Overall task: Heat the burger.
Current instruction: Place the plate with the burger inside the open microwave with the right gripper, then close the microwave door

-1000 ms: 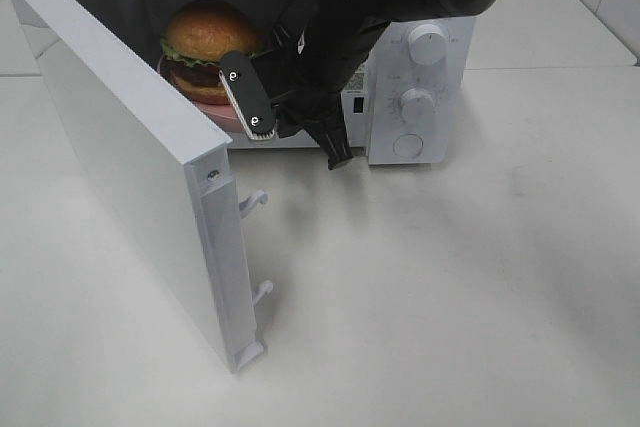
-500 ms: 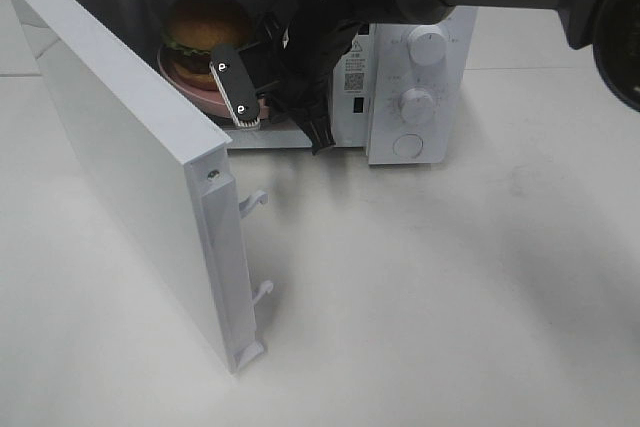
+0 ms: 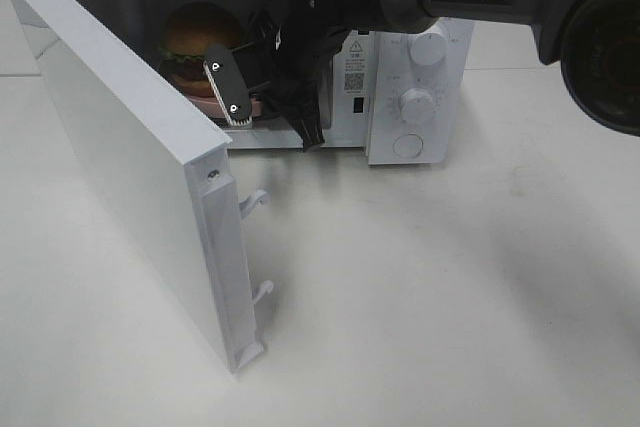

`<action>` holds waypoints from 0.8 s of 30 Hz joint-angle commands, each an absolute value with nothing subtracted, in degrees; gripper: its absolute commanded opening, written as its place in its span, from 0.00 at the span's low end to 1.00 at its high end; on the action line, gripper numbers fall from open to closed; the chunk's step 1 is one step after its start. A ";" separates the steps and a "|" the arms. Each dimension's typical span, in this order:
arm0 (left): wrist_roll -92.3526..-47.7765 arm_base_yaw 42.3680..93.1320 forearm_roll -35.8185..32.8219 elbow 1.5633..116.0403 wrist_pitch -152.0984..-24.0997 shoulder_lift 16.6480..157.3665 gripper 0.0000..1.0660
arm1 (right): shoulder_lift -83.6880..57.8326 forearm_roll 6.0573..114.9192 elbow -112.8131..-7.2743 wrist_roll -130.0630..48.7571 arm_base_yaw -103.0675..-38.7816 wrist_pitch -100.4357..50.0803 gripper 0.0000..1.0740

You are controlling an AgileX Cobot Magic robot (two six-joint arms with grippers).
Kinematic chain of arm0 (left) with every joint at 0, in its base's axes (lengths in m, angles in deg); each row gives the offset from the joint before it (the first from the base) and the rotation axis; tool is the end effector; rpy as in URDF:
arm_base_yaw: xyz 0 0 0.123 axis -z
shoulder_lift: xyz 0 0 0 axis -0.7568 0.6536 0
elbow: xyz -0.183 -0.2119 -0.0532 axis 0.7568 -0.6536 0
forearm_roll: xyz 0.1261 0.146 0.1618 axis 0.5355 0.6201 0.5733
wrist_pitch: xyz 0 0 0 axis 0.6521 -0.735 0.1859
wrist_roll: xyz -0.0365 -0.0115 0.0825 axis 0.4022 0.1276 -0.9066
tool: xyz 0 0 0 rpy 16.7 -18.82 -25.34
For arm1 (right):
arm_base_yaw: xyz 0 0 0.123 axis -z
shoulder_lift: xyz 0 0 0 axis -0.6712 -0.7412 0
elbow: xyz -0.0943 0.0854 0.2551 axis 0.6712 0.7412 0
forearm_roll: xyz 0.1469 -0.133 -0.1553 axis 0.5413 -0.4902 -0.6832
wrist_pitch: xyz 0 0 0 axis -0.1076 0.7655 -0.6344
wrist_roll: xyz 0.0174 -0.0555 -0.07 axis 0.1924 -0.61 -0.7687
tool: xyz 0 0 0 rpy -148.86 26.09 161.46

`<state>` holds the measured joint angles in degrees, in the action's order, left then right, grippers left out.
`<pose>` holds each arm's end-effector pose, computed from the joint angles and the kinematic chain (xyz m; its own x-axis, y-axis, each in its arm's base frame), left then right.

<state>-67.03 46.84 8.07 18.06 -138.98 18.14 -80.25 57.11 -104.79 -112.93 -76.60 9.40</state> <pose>-0.0085 -0.0074 0.2799 -0.4542 -0.0470 -0.8897 0.0153 0.9980 -0.0605 0.4413 0.2995 0.1631 0.4269 -0.8993 -0.0952 -0.7185 -0.2733 -0.6396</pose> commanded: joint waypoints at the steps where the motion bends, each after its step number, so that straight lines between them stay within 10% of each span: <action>1: -66.97 46.67 7.73 18.06 -138.29 17.39 0.94 | -79.96 57.22 -105.48 -111.38 -76.65 8.14 0.26; 24: -66.97 46.67 7.73 18.06 -138.29 17.39 0.94 | -74.12 64.79 -97.29 -109.78 -76.65 8.88 0.69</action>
<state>-67.03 46.84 8.07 18.06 -138.98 18.14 -75.21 64.10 -97.63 -110.53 -76.60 9.57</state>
